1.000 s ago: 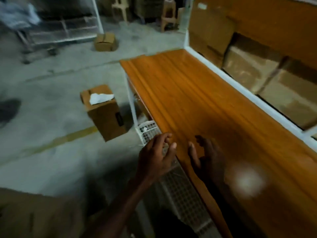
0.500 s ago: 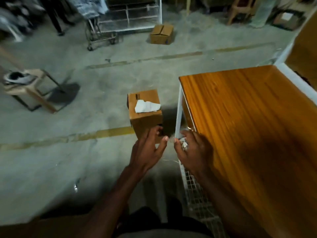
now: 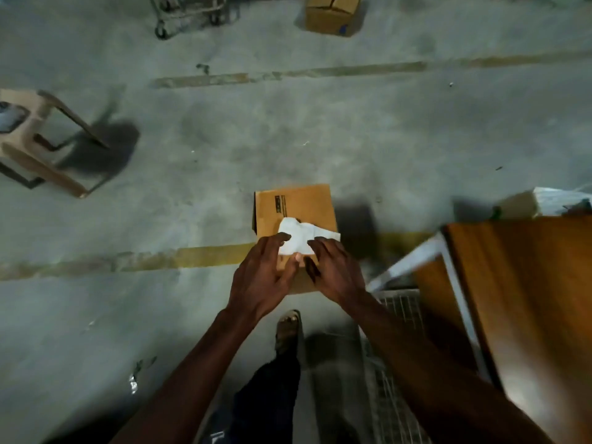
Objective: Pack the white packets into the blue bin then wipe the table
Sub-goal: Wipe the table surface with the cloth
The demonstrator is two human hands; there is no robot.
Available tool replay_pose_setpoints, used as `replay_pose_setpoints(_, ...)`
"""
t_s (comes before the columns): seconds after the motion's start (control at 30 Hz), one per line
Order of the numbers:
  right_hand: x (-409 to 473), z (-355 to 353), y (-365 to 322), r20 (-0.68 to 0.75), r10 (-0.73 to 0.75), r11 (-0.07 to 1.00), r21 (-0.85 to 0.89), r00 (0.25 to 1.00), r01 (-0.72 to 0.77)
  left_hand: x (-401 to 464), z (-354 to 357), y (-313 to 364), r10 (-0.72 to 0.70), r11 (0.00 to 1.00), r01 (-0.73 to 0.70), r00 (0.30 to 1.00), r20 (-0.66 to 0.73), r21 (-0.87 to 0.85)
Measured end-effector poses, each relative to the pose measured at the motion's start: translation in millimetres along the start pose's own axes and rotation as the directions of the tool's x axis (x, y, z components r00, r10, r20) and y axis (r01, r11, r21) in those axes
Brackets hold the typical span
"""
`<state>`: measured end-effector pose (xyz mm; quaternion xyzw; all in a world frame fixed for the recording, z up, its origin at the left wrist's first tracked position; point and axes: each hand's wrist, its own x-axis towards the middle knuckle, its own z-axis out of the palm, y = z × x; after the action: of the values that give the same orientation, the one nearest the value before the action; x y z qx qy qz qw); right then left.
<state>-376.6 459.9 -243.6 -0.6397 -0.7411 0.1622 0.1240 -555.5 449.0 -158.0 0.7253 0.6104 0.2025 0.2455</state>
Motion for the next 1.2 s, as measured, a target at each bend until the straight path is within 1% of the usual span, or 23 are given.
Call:
replay_pose_setpoints(0.17,105,95,43,0.171,-0.144,0.983,-0.086,0.975,0.160,99,21,-63,-0.037,0.999,0.039,0.997,0.063,-0.031)
replay_pose_setpoints(0.23,114,103,52,0.242,-0.209,0.957,-0.149,0.947,0.249,104,20,-69,-0.029,0.999,0.031,0.997,0.068,-0.028)
replay_pose_setpoints(0.3,134,126,66,0.314,-0.253,0.933,-0.171,0.915,0.317,121,26,-90,-0.054,0.998,0.057,0.994,0.093,-0.033)
replay_pose_setpoints(0.4,147,154,74,0.351,-0.310,0.892,-0.214,0.883,0.398,137,29,-113,-0.095,0.994,0.099,0.991,0.093,-0.039)
replay_pose_setpoints(0.47,154,158,76,0.382,-0.303,0.885,-0.228,0.873,0.407,141,31,-120,-0.102,0.994,0.106,0.989,0.107,-0.028)
replay_pose_setpoints(0.5,155,156,74,0.412,-0.282,0.888,-0.229,0.867,0.398,142,30,-121,-0.110,0.993,0.113,0.987,0.118,-0.025)
replay_pose_setpoints(0.57,155,142,65,0.422,-0.248,0.902,-0.228,0.872,0.366,143,28,-120,-0.122,0.991,0.128,0.983,0.136,-0.033)
replay_pose_setpoints(0.63,154,124,56,0.336,-0.179,0.940,-0.217,0.924,0.262,145,21,-112,-0.124,0.990,0.131,0.982,0.143,-0.044)
replay_pose_setpoints(0.7,149,101,48,0.246,-0.107,0.956,-0.240,0.963,0.167,145,13,-100,-0.105,0.992,0.114,0.983,0.149,-0.048)
replay_pose_setpoints(0.77,140,66,34,0.192,-0.041,0.969,-0.232,0.981,0.086,145,3,-85,-0.079,0.995,0.088,0.985,0.153,-0.051)
replay_pose_setpoints(0.83,120,26,22,0.094,0.019,0.982,-0.190,0.995,-0.001,142,-8,-68,-0.053,0.997,0.062,0.987,0.153,-0.054)
replay_pose_setpoints(0.87,110,7,16,0.022,0.037,0.985,-0.172,0.999,-0.033,141,-13,-60,-0.039,0.997,0.049,0.988,0.149,-0.064)
replay_pose_setpoints(0.93,83,-35,8,-0.106,0.074,0.987,-0.132,0.992,-0.088,137,-19,-40,0.008,0.996,0.003,0.992,0.128,-0.087)
replay_pose_setpoints(1.0,50,-76,4,-0.207,0.079,0.989,-0.103,0.975,-0.102,129,-21,-16,0.048,0.993,-0.038,0.994,0.094,-0.109)
replay_pose_setpoints(1.07,16,-117,2,-0.308,0.076,0.986,-0.116,0.948,-0.117,119,-17,6,0.079,0.990,-0.069,0.994,0.076,-0.125)
replay_pose_setpoints(1.2,-61,-193,18,-0.466,0.093,0.972,-0.150,0.880,-0.182,86,8,64,0.167,0.974,-0.146,0.980,0.112,-0.176)
